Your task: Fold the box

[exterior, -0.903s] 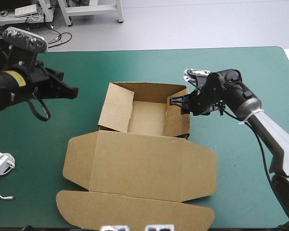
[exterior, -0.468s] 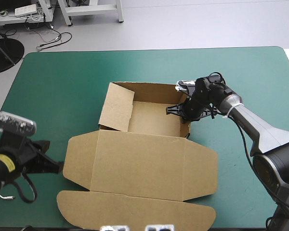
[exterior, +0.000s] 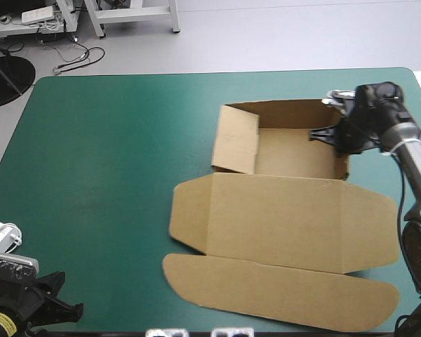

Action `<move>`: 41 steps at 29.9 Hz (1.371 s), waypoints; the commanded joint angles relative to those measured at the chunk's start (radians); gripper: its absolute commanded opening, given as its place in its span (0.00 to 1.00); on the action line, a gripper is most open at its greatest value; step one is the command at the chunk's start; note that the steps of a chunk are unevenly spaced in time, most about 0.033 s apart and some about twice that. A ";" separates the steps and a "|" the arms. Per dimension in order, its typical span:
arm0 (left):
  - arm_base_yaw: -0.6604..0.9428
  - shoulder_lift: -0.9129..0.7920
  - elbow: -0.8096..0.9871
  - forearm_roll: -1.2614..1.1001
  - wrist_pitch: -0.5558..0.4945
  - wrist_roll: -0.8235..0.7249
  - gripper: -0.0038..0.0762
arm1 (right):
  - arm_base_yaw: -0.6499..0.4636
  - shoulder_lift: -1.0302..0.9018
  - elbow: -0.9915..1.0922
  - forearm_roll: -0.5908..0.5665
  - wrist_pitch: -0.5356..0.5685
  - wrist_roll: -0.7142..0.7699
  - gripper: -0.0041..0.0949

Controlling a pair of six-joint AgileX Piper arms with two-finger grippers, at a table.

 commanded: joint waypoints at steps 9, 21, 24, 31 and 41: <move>-0.003 -0.017 -0.020 0.029 -0.026 -0.020 0.04 | -0.469 -0.055 -0.027 -0.074 -0.017 -0.186 0.02; -0.003 -0.017 -0.020 0.057 0.079 -0.004 0.04 | -0.485 0.015 -0.039 -0.230 0.037 -0.215 0.52; -0.003 -0.017 -0.020 0.057 0.079 0.050 0.04 | -0.485 -0.008 -0.068 -0.210 0.062 -0.215 0.52; -0.003 -0.017 -0.020 0.057 0.077 0.135 0.04 | -0.485 -0.179 -0.080 -0.066 0.063 -0.248 0.52; -0.003 -0.017 0.011 0.048 0.043 0.161 0.04 | -0.423 -0.520 -0.066 0.232 0.078 -0.288 0.18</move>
